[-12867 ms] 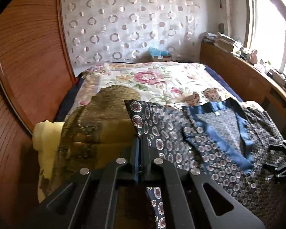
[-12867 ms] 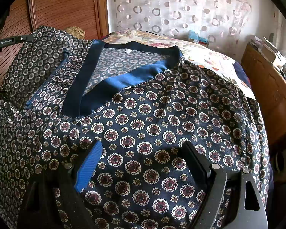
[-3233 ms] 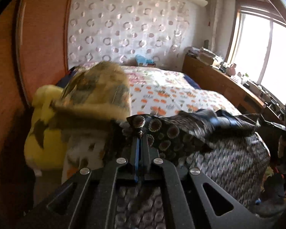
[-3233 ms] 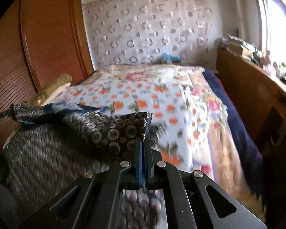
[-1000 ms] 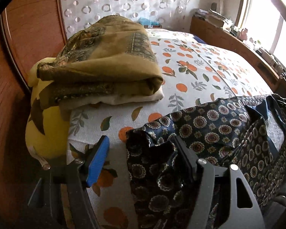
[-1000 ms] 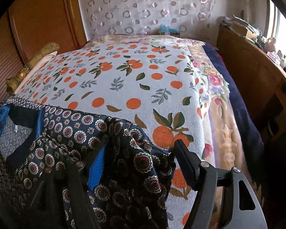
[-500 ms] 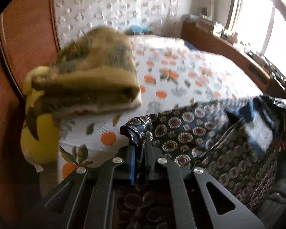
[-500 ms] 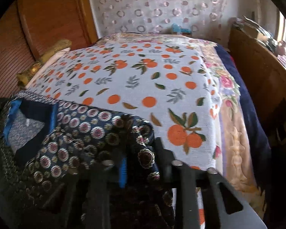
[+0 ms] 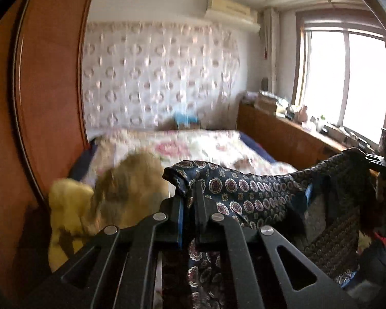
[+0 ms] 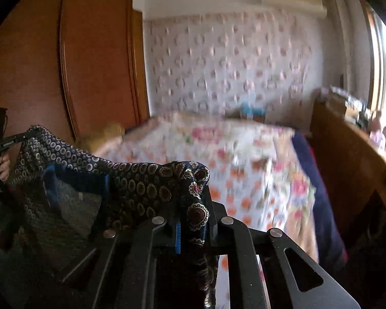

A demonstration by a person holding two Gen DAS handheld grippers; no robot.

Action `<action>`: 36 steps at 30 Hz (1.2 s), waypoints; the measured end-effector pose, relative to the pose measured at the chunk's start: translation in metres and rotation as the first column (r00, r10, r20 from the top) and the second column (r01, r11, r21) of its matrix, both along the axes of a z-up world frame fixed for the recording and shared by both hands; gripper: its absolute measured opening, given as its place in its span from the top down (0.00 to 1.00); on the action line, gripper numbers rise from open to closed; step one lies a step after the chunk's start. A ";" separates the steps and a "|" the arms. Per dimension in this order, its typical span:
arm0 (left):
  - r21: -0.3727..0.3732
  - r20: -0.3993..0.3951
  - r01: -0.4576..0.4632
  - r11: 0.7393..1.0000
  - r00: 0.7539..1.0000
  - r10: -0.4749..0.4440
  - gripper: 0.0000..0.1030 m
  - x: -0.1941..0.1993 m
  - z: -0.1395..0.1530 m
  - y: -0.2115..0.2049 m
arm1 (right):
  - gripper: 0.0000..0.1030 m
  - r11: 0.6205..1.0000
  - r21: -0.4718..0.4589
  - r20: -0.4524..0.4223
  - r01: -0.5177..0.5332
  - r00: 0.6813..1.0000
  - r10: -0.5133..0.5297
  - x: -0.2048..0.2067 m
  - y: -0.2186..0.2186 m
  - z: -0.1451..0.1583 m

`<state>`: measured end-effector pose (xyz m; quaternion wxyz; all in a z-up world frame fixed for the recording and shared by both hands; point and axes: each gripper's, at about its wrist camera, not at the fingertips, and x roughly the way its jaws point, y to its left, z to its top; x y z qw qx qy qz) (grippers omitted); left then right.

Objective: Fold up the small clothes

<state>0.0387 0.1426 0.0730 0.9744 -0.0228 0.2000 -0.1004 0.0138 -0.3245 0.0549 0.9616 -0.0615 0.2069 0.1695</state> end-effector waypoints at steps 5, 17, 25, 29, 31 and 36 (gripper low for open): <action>0.027 0.057 -0.045 0.999 0.997 0.043 0.94 0.041 0.033 0.008 | 0.89 0.999 -0.031 0.069 0.027 0.997 -0.025 0.023 0.004 0.053; 0.080 -0.102 -0.109 0.991 0.988 0.116 0.65 0.131 -0.023 0.028 | 0.54 0.956 -0.228 -0.021 0.184 0.981 -0.194 0.124 0.069 0.015; 0.028 -0.132 -0.071 0.997 0.989 0.075 0.30 0.102 -0.057 0.034 | 0.46 0.968 -0.186 -0.093 0.168 0.978 -0.188 0.115 0.074 -0.013; 0.035 -0.128 -0.072 0.997 0.989 0.076 0.29 0.083 -0.066 0.030 | 0.46 0.972 -0.165 -0.140 0.167 0.972 -0.191 0.126 0.046 -0.017; 0.055 -0.139 -0.085 0.995 0.986 0.092 0.29 0.078 -0.073 0.029 | 0.46 0.972 -0.154 -0.163 0.177 0.966 -0.202 0.139 0.027 -0.013; 0.051 -0.178 -0.103 0.993 0.978 0.110 0.29 0.057 -0.093 0.026 | 0.46 0.968 -0.141 -0.225 0.208 0.945 -0.236 0.137 0.007 -0.033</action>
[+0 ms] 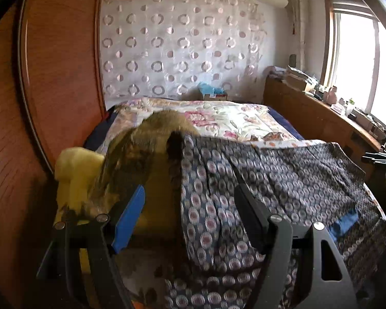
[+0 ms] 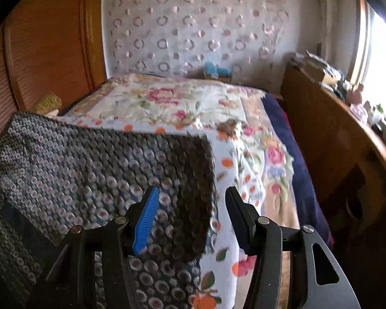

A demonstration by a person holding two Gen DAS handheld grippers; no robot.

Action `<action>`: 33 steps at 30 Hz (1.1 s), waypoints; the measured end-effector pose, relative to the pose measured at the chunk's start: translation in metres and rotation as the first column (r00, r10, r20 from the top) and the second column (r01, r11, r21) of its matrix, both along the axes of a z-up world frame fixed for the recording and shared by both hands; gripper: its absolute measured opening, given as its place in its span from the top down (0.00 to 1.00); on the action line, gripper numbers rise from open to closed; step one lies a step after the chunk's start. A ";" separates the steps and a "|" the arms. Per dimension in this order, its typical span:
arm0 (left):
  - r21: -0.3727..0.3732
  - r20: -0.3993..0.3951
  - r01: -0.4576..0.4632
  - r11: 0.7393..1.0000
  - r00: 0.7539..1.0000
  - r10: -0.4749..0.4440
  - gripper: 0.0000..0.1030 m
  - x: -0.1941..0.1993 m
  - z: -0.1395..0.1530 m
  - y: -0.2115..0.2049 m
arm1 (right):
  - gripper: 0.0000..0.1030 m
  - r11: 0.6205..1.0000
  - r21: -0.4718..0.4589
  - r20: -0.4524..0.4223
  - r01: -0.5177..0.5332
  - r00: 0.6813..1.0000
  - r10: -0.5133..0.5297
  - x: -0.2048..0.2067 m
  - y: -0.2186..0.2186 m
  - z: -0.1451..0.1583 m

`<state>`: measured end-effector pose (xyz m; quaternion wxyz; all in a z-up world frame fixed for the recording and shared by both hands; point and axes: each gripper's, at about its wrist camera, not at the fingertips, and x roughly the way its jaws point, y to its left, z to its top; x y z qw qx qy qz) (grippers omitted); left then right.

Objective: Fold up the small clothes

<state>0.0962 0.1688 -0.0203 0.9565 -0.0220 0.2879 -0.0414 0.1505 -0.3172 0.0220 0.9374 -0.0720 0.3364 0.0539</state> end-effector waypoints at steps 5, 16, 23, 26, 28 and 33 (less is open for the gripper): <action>-0.012 -0.027 0.001 1.000 1.000 -0.002 0.29 -0.015 -0.018 -0.003 | 0.46 0.999 0.021 -0.060 0.031 0.998 -0.030 0.002 -0.010 -0.016; 0.019 -0.097 -0.018 1.000 0.995 0.020 0.29 -0.012 -0.046 -0.001 | 0.80 1.000 -0.004 -0.139 0.018 0.990 -0.019 0.009 -0.002 -0.034; 0.032 -0.084 -0.008 0.999 0.996 0.011 0.30 -0.010 -0.045 -0.005 | 0.98 0.993 0.082 -0.084 -0.084 0.992 0.091 -0.008 0.011 -0.011; 0.032 -0.086 -0.007 0.999 0.996 0.009 0.37 -0.007 -0.044 -0.004 | 0.99 0.982 0.137 -0.039 -0.133 0.989 0.139 -0.022 0.013 0.011; 0.025 -0.091 -0.002 1.000 0.996 0.004 0.44 -0.005 -0.044 -0.003 | 0.99 0.976 0.159 -0.008 -0.150 0.988 0.153 -0.034 0.012 0.023; -0.027 -0.112 0.012 1.000 0.994 -0.015 0.68 0.000 -0.049 0.002 | 0.99 0.978 0.129 0.054 -0.163 0.986 0.157 -0.061 0.012 0.042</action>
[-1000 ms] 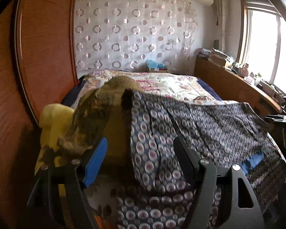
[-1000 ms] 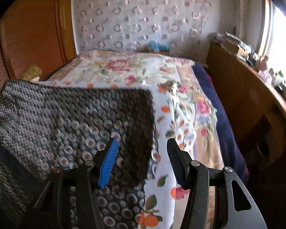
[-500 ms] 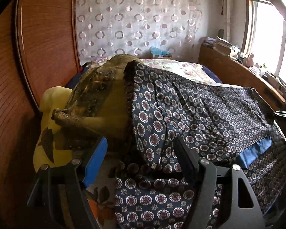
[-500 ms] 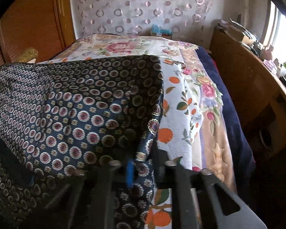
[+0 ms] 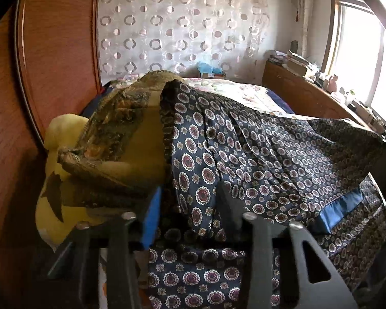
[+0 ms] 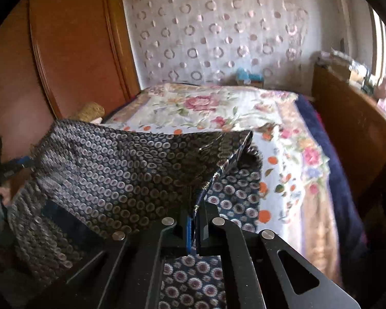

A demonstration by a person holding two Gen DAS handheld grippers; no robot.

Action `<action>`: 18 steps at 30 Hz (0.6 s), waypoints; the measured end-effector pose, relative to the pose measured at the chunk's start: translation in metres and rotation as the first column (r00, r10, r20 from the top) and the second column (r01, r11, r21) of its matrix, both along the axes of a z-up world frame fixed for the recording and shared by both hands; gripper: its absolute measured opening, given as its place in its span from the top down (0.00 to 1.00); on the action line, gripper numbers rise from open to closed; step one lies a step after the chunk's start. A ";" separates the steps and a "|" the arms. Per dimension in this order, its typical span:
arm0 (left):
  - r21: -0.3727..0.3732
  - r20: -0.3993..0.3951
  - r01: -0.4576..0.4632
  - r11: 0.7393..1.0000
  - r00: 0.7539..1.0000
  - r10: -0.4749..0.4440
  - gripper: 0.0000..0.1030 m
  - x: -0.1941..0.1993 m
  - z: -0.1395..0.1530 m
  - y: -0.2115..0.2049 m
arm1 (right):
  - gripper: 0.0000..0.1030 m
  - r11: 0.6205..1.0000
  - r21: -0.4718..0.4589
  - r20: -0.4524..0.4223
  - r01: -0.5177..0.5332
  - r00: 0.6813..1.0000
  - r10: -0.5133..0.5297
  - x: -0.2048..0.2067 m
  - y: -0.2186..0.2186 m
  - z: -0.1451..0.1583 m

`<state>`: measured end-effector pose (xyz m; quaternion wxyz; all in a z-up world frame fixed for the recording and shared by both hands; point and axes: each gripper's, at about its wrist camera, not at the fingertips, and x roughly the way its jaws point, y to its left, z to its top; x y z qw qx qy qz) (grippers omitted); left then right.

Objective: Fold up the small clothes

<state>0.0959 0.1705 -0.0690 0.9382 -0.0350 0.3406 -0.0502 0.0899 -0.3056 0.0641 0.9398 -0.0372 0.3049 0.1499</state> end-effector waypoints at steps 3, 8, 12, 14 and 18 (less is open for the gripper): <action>0.009 0.001 0.002 1.000 1.000 -0.002 0.91 -0.002 -0.002 -0.001 | 0.99 1.000 -0.005 -0.017 -0.003 1.000 0.003 -0.010 0.000 -0.006; 0.019 0.023 0.016 1.000 1.000 -0.016 0.98 -0.009 0.002 -0.005 | 0.99 1.000 -0.014 -0.042 0.021 0.999 -0.022 -0.013 -0.009 -0.014; 0.010 0.037 0.018 1.000 0.999 -0.018 0.98 -0.018 0.006 -0.004 | 0.99 0.999 0.008 -0.034 0.041 0.999 -0.041 -0.021 -0.018 -0.008; -0.001 0.049 0.014 1.000 0.999 -0.014 0.98 -0.024 0.009 -0.001 | 0.99 0.999 0.013 -0.031 0.042 0.999 -0.041 -0.023 -0.020 -0.009; -0.019 0.065 0.008 1.000 0.998 -0.007 0.98 -0.032 0.015 0.009 | 0.99 0.999 0.022 -0.023 0.044 0.999 -0.044 -0.031 -0.023 -0.014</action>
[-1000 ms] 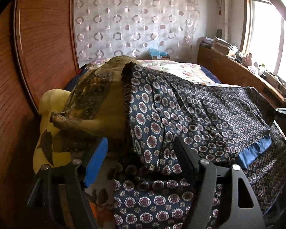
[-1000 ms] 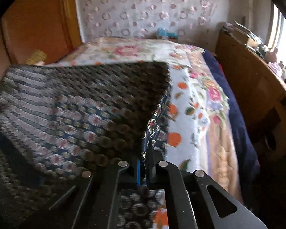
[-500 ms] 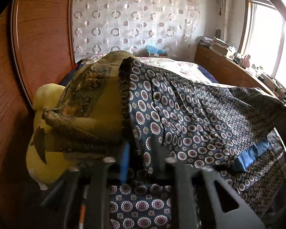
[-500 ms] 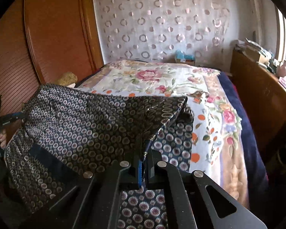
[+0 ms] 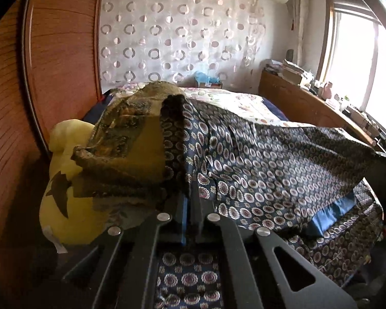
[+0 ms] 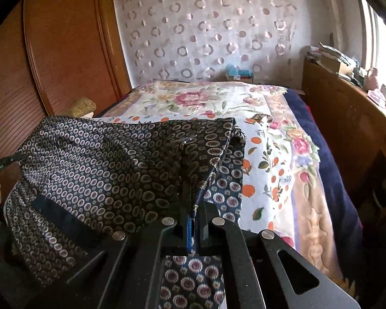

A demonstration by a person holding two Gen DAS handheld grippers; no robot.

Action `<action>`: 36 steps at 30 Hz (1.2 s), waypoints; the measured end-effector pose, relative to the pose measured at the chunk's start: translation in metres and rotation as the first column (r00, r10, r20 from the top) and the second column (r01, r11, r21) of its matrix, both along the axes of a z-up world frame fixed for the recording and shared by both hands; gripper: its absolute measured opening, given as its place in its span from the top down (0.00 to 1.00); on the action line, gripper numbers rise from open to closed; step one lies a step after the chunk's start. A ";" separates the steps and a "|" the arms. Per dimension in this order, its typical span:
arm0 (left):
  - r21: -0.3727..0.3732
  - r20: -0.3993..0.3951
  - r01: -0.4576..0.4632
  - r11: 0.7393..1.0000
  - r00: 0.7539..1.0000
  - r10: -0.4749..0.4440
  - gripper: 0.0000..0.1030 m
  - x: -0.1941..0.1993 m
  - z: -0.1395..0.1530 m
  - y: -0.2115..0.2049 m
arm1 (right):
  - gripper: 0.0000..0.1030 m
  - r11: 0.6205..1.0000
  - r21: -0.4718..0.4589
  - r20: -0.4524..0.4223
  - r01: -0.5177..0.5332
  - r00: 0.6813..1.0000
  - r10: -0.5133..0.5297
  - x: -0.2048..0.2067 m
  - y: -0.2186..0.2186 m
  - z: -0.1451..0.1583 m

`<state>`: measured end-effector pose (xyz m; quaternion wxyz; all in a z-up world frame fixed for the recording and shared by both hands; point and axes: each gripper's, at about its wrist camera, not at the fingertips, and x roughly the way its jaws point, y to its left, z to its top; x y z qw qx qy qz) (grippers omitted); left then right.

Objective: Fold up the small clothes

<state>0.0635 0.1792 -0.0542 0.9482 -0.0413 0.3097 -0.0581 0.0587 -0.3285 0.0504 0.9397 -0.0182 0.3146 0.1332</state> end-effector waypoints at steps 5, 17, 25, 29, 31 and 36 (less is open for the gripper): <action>-0.005 0.006 0.004 1.000 1.000 -0.004 0.98 -0.016 0.002 0.004 | 0.99 1.000 0.009 -0.013 -0.006 1.000 0.007 -0.021 -0.001 -0.009; -0.011 -0.013 -0.044 0.999 0.999 0.044 0.98 -0.050 -0.008 0.024 | 0.99 1.000 0.011 -0.064 -0.003 0.998 0.004 -0.058 -0.002 -0.012; -0.012 -0.032 -0.058 0.998 0.998 0.058 0.98 -0.061 -0.015 0.031 | 0.99 1.000 -0.003 -0.092 -0.004 0.996 0.004 -0.060 -0.003 -0.007; -0.005 -0.054 -0.058 0.998 0.997 0.058 0.98 -0.062 -0.022 0.032 | 0.99 0.999 -0.047 -0.107 0.006 0.994 -0.011 -0.060 0.000 -0.009; -0.003 -0.065 -0.059 0.998 0.996 0.058 0.98 -0.060 -0.025 0.032 | 0.98 0.998 -0.069 -0.109 0.014 0.994 -0.022 -0.057 0.002 -0.008; 0.004 -0.072 -0.055 0.998 0.996 0.055 0.98 -0.060 -0.026 0.031 | 0.75 0.986 -0.145 -0.070 0.080 0.993 -0.091 -0.047 0.008 0.002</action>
